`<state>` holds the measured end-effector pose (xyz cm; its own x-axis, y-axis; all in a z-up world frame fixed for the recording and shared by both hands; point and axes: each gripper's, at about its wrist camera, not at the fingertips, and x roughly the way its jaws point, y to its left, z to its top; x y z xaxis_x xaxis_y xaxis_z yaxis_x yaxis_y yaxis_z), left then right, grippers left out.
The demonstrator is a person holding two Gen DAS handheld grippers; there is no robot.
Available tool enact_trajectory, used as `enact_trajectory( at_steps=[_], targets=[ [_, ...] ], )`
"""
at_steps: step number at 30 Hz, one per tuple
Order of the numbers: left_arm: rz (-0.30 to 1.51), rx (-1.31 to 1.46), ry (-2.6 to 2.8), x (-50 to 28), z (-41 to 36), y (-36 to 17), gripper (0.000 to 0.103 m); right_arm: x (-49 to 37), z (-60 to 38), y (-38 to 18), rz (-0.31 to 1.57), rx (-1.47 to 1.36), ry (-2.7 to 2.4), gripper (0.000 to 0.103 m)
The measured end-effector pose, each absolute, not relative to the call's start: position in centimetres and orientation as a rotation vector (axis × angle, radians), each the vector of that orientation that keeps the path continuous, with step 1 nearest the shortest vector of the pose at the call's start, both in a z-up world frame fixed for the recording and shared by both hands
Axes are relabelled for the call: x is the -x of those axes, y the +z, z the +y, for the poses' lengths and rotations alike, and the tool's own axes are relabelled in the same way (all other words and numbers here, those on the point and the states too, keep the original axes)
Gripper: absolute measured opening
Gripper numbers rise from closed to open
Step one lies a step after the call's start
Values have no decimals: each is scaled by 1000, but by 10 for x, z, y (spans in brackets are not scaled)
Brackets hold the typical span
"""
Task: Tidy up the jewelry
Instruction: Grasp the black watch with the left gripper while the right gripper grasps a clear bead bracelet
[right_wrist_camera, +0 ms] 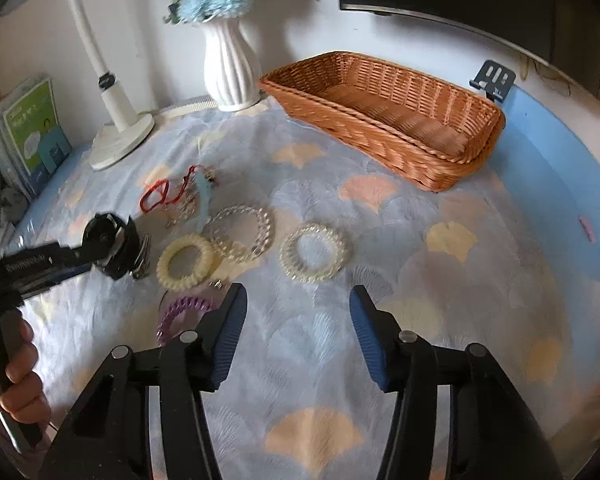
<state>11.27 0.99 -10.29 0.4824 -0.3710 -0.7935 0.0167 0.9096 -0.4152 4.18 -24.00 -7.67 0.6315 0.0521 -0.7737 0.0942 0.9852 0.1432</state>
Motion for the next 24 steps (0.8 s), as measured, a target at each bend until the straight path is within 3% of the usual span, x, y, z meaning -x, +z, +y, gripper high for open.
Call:
enact_trajectory(
  at_steps=[10, 14, 20, 21, 24],
  targets=[
    [1017, 225, -176, -131, 3, -106, 21, -86, -278, -97, 954, -206, 16, 52],
    [1010, 122, -214, -137, 7, -106, 21, -105, -271, -108, 987, -162, 34, 36],
    [1005, 71, -204, -136, 4, -107, 21, -111, -251, -115, 967, -46, -9, 32],
    [1003, 71, -197, -135, 4, -107, 21, -110, -246, -115, 958, -19, -5, 24],
    [1009, 105, -178, -132, 6, -107, 21, -107, -236, -116, 939, 56, -18, 16]
  ],
)
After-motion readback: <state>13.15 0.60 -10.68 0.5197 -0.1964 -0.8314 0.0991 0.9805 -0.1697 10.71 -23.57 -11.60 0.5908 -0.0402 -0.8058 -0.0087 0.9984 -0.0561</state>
